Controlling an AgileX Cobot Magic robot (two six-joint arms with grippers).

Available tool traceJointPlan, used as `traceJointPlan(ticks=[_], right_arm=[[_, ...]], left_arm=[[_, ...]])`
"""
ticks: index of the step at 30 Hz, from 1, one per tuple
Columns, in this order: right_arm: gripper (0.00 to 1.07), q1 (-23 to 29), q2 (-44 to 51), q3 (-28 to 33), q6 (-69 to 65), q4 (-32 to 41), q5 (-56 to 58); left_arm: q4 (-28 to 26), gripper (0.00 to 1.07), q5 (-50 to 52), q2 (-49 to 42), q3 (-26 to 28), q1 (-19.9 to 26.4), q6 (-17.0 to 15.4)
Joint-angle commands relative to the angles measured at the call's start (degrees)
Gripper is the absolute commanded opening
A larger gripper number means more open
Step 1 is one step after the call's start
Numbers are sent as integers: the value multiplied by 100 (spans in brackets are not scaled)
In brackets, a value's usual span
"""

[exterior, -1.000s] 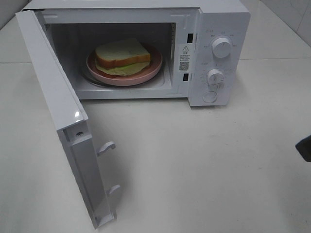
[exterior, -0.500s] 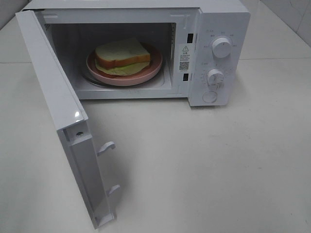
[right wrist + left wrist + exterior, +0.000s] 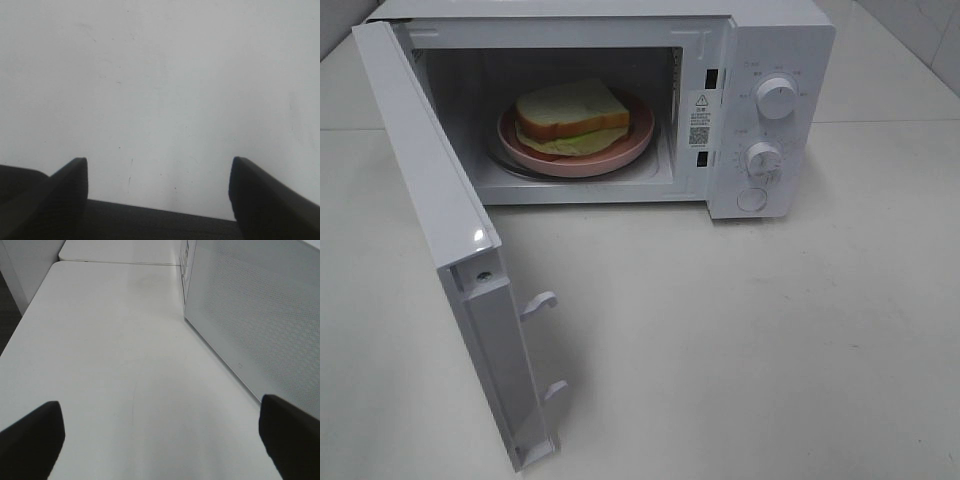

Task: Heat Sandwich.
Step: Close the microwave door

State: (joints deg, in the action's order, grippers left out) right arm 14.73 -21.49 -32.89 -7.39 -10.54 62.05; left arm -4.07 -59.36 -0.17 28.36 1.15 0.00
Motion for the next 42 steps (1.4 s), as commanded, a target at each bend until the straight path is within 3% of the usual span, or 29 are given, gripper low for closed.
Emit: traceJointPlan(ticks=[1, 5, 18, 24, 42], right_arm=[[76, -206, 235, 109, 195, 34, -69], [76, -602, 688, 298, 275, 143, -223], [76, -1129, 1948, 395, 464, 350, -275], [76, -1129, 2332, 395, 470, 350, -275], [76, -1129, 2326, 401, 470, 350, -275]], left_arm=[[0, 103, 52, -160, -11, 11, 0], [0, 103, 52, -160, -11, 11, 0], [0, 103, 52, -160, -11, 11, 0], [0, 103, 52, -160, -11, 11, 0], [0, 103, 52, -160, -11, 11, 0]])
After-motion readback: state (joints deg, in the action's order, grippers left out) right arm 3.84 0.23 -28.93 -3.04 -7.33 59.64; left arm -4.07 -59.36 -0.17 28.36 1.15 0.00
